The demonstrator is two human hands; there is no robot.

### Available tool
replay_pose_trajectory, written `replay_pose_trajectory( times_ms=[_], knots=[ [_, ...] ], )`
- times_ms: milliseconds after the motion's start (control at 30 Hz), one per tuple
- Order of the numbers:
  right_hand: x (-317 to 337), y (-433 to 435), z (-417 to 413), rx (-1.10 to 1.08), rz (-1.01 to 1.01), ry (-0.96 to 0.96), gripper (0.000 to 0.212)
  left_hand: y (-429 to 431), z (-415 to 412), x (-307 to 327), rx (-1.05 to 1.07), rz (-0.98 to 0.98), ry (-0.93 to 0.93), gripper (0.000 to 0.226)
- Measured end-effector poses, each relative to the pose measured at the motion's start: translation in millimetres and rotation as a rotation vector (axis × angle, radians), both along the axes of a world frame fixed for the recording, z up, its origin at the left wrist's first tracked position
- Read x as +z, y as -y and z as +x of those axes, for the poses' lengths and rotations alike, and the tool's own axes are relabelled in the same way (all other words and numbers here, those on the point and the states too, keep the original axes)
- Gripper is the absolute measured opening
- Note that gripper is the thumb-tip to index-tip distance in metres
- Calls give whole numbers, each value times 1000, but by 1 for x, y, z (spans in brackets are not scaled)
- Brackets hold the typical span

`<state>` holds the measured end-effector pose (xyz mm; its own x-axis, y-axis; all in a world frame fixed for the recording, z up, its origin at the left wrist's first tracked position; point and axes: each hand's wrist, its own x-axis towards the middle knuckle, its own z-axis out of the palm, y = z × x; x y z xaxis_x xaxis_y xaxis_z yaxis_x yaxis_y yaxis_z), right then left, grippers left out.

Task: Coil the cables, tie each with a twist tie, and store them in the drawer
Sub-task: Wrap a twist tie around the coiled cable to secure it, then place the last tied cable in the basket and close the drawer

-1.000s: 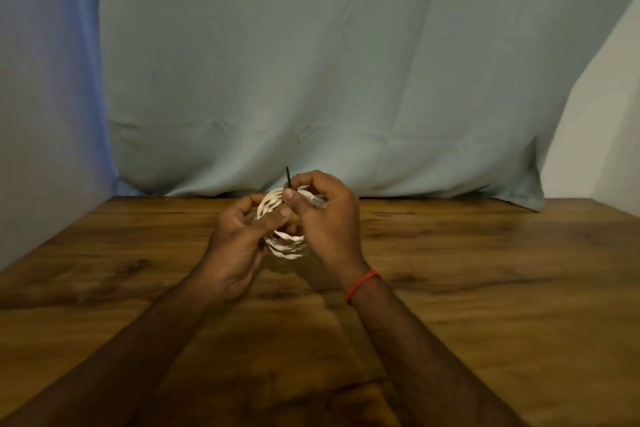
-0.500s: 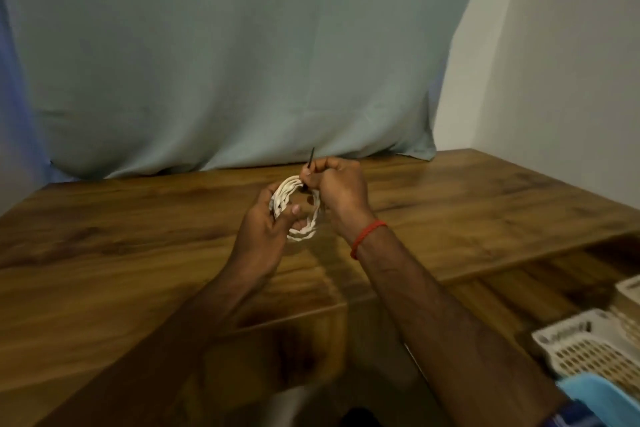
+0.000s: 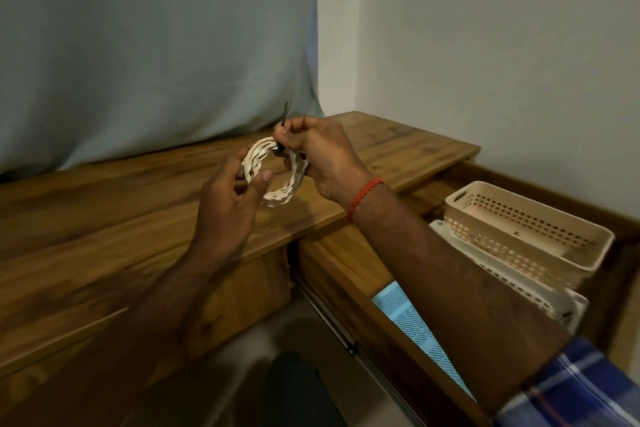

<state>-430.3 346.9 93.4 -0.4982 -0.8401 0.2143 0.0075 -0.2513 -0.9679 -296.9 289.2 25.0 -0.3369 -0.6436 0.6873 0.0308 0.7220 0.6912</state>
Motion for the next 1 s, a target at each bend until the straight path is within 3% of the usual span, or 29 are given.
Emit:
replay_pose_trajectory(
  times_ms=[100, 167, 333, 433, 600, 700, 867, 1000],
  knots=[
    [-7, -21, -21, -43, -29, -27, 17, -22, -20, 2, -191, 355, -123, 32],
    [-13, -36, -36, -87, -23, -43, 19, -37, -32, 1, -278, 506, -96, 29],
    [-24, -88, -67, -197, 47, -185, 4, -65, -56, -13, -425, 633, 9, 49],
    [-33, -123, -86, -229, 132, -379, 20, -83, -69, -21, -459, 669, 69, 44],
    [-56, -172, -111, -281, 393, -807, 22, -115, -90, -39, -574, 779, 100, 47],
    [-72, -197, -116, -301, 445, -838, 34, -132, -98, -46, -643, 844, 144, 46],
    [-94, -227, -116, -390, 549, -799, 33, -140, -103, -61, -692, 792, 336, 51],
    [-110, -234, -113, -318, 613, -804, 32, -136, -104, -71, -565, 440, 666, 61]
  ],
)
